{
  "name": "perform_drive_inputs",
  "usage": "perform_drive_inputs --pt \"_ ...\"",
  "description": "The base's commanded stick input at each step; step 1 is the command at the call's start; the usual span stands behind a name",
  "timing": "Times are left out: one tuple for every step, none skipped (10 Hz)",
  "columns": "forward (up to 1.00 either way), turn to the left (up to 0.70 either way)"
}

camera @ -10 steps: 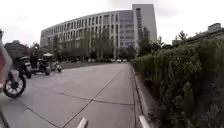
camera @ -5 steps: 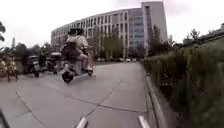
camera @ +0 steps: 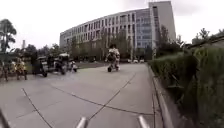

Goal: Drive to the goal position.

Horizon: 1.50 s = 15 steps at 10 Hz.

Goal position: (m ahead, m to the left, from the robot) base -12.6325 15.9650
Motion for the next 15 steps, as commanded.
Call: perform_drive_inputs --pt "0.0 0.7" --pt "0.0 0.7" --pt "0.0 0.7" --pt "0.0 0.7" --pt "0.0 0.7" --pt "0.0 0.7" --pt "0.0 0.7" --pt "0.0 0.7" --pt "0.0 0.7" --pt "0.0 0.7" --pt "0.0 0.7" --pt "0.0 0.7" --pt "0.0 0.7" --pt "0.0 0.7" --pt "0.0 0.7"
